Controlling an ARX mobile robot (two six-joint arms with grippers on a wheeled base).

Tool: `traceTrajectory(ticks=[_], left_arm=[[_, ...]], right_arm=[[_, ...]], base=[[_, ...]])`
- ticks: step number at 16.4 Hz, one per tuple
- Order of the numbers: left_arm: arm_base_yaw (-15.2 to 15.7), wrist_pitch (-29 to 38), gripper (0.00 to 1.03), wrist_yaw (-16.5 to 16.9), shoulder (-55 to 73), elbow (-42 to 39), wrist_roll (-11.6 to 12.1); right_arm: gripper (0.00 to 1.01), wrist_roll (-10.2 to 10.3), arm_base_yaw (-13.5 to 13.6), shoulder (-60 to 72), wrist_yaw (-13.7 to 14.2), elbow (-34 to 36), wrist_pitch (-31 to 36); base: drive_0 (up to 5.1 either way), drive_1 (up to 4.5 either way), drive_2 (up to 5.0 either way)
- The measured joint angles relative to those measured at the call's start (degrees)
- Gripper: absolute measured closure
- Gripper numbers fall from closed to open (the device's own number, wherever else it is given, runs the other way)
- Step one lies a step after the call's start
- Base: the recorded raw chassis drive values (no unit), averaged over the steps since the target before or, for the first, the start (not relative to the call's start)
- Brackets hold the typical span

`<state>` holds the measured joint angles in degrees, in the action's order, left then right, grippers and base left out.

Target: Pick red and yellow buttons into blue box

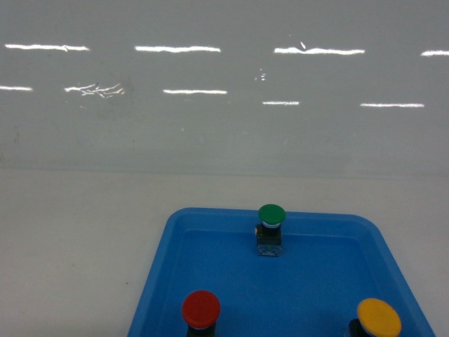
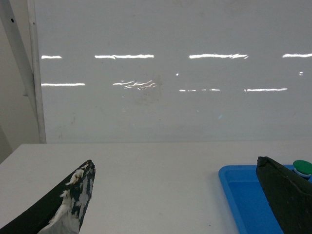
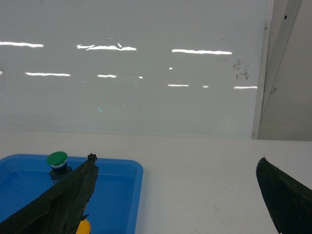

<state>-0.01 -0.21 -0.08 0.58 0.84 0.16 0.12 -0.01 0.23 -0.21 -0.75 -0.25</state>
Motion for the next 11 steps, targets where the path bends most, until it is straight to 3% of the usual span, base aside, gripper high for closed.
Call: traceTrajectory(ticks=[11], left_arm=[[0.0, 0.0, 0.05, 0.0, 0.0, 0.0, 0.0]], right_arm=[[0.03, 0.0, 0.0, 0.0, 0.0, 0.0, 0.0]], base=[[0.0, 0.0, 0.0]])
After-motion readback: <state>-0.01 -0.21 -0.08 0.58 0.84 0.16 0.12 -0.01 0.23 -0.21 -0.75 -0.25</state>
